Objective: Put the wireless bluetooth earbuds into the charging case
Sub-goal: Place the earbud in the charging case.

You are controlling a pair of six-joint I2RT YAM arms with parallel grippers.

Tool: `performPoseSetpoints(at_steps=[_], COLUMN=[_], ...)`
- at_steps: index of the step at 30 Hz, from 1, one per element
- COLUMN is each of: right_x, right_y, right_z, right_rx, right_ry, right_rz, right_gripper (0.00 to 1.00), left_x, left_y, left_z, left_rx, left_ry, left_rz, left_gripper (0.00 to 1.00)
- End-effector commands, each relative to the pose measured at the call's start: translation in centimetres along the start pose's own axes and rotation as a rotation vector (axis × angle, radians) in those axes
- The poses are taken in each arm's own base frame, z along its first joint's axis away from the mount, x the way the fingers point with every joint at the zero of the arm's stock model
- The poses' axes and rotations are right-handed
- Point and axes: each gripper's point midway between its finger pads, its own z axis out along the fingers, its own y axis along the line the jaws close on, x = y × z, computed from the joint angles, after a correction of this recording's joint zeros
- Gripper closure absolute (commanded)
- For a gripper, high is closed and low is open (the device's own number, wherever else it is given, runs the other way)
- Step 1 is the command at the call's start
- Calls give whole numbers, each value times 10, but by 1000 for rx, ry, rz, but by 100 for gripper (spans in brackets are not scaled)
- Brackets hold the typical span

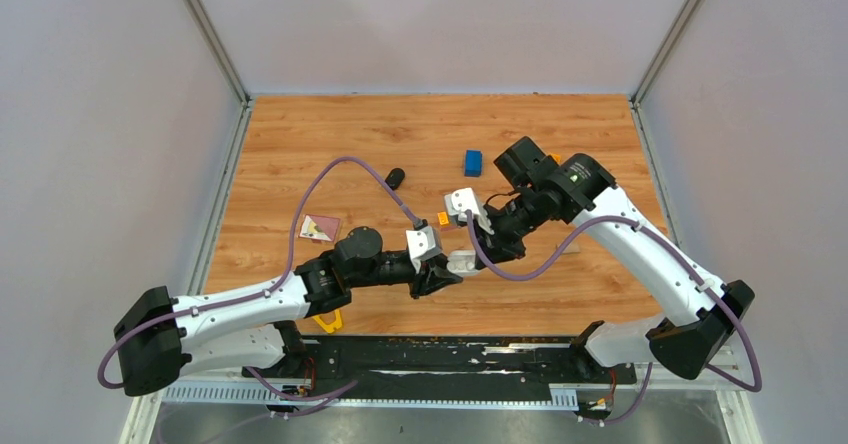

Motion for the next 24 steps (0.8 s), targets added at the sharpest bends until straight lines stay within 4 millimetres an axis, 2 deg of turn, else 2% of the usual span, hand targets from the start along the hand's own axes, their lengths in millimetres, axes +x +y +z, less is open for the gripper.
performPoseSetpoints(at_steps=[1, 8, 24], right_x=[-3, 4, 7], right_y=[-4, -7, -15], right_z=[3, 6, 8], right_rx=[10, 28, 43], right_ry=[1, 53, 103], right_rz=[-14, -25, -37], right_gripper=[100, 100, 100], left_x=[-23, -19, -12], left_y=[-6, -6, -8], left_z=[1, 3, 4], left_rx=[26, 34, 50], left_ry=[-65, -55, -45], left_rz=[17, 17, 16], left_gripper=[100, 100, 100])
